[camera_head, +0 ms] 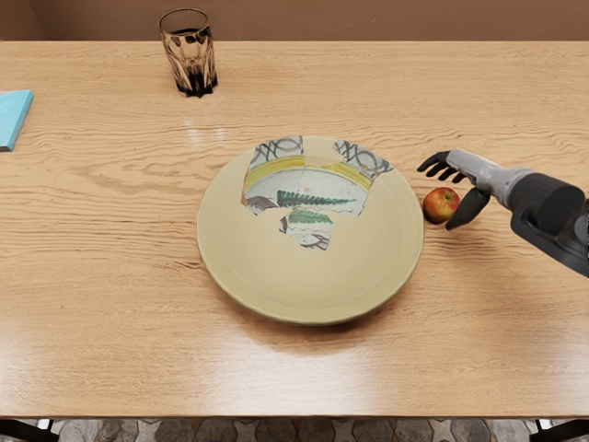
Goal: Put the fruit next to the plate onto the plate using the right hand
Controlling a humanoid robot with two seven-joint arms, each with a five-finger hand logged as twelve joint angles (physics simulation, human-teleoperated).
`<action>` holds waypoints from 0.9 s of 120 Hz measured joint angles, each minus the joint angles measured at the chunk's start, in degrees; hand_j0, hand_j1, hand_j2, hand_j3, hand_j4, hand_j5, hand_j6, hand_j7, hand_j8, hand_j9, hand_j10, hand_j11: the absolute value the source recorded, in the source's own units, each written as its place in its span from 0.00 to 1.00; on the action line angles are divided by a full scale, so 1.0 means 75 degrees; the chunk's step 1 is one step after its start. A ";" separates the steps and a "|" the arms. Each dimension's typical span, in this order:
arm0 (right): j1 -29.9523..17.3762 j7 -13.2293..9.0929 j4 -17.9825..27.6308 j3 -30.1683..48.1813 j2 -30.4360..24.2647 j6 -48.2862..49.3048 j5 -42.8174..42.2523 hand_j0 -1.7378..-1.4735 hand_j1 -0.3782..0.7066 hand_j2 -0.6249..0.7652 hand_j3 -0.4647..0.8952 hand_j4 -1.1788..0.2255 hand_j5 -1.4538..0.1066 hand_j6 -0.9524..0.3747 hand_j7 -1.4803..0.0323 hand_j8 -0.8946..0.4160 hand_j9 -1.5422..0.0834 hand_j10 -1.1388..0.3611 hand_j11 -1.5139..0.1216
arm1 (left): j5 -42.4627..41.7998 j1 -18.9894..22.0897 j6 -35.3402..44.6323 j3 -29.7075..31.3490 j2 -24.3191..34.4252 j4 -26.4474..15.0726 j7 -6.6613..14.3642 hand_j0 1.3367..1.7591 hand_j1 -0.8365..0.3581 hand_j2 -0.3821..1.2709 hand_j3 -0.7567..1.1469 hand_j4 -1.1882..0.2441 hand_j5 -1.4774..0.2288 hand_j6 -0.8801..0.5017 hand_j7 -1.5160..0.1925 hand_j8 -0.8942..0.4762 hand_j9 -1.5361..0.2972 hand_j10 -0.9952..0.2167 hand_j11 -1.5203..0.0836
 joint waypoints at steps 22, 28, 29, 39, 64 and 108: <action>-0.0167 0.0002 -0.0043 -0.0002 0.0154 -0.0261 -0.0209 0.30 0.38 0.41 0.34 0.61 0.66 0.47 0.70 0.43 0.69 0.54 0.67 | 0.0000 0.0001 0.0000 0.0000 0.0000 0.0000 0.0000 0.76 0.99 0.23 0.40 0.83 0.87 0.64 0.89 0.65 0.84 0.82 0.95; -0.0214 0.0003 -0.0071 -0.0002 0.0203 -0.0311 -0.0263 0.30 0.38 0.41 0.34 0.61 0.66 0.47 0.70 0.43 0.69 0.54 0.67 | 0.0000 0.0005 0.0000 0.0000 0.0000 0.0000 0.0000 0.76 0.99 0.23 0.40 0.83 0.87 0.64 0.89 0.65 0.84 0.82 0.95; -0.0221 0.0003 -0.0076 -0.0002 0.0213 -0.0317 -0.0272 0.30 0.38 0.41 0.34 0.61 0.66 0.47 0.70 0.43 0.69 0.54 0.67 | 0.0000 0.0006 0.0000 0.0000 0.0000 0.0000 0.0000 0.76 0.99 0.23 0.40 0.83 0.87 0.64 0.89 0.65 0.84 0.82 0.95; -0.0289 0.0009 -0.0134 -0.0002 0.0293 -0.0391 -0.0336 0.30 0.38 0.41 0.34 0.61 0.66 0.47 0.70 0.43 0.69 0.54 0.67 | 0.0000 -0.0002 0.0000 0.0000 0.0000 0.0000 0.0000 0.76 0.99 0.23 0.40 0.83 0.87 0.64 0.89 0.65 0.84 0.82 0.95; -0.0388 0.0096 -0.0335 0.0006 0.0475 -0.0494 -0.0427 0.30 0.39 0.41 0.34 0.58 0.67 0.46 0.69 0.40 0.70 0.49 0.66 | 0.0000 0.0001 0.0000 -0.0001 0.0000 0.0000 0.0000 0.76 0.99 0.23 0.40 0.83 0.87 0.64 0.89 0.65 0.84 0.82 0.95; -0.0482 0.0173 -0.0611 0.0014 0.0574 -0.0582 -0.0379 0.30 0.49 0.40 0.34 0.52 0.60 0.39 0.62 0.46 0.62 0.52 0.59 | 0.0000 0.0005 0.0000 -0.0001 0.0000 0.0000 0.0000 0.76 0.99 0.23 0.40 0.83 0.87 0.64 0.89 0.65 0.84 0.82 0.95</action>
